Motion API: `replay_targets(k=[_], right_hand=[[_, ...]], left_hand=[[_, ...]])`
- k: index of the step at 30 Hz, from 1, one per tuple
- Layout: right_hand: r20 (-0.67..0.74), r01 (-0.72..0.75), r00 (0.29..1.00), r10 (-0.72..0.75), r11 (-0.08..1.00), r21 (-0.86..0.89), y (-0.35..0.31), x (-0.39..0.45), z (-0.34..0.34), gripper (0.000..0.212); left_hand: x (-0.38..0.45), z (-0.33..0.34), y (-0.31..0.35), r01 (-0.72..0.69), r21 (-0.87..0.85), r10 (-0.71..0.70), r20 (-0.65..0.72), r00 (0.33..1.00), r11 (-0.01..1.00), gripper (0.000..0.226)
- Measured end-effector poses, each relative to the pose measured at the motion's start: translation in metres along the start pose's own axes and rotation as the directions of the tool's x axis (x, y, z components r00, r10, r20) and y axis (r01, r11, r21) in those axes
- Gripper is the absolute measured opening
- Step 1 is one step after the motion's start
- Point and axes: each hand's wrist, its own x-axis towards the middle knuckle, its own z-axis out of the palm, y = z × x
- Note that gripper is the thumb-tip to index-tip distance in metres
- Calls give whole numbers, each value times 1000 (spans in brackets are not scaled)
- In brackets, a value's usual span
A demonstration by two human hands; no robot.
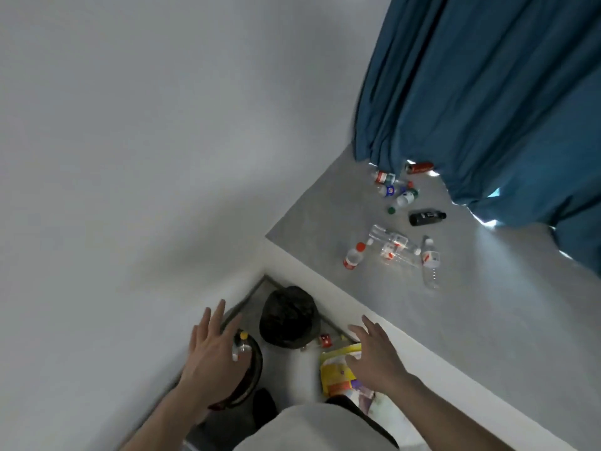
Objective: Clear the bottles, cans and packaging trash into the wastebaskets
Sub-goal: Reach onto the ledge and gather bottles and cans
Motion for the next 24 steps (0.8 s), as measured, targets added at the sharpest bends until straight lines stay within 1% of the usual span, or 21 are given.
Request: replay_targets(k=[4, 10, 14, 18, 20, 24], right_hand=[[-83, -29, 996, 37, 995, 95, 23, -11, -22, 66], [-142, -60, 986, 93, 973, 221, 84, -40, -44, 67], [-168, -108, 973, 158, 955, 276, 146, -67, -53, 73], [-201, -160, 950, 238, 926, 341, 223, -101, -57, 72], [-212, -185, 940, 268, 921, 344, 262, -115, -55, 72], [-173, -270, 923, 345, 897, 350, 327, -148, -37, 70]], left_hand=[[17, -22, 45, -118, 98, 114, 42, 993, 988, 73], [22, -25, 122, -221, 141, 214, 63, 975, 965, 76], [19, -3, 175, -264, 151, 263, 28, 964, 953, 87], [16, 30, 242, -310, 159, 303, 71, 950, 937, 80], [11, 48, 278, -342, 179, 331, 89, 940, 923, 76], [-6, 77, 338, -421, 150, 399, 159, 903, 894, 72]])
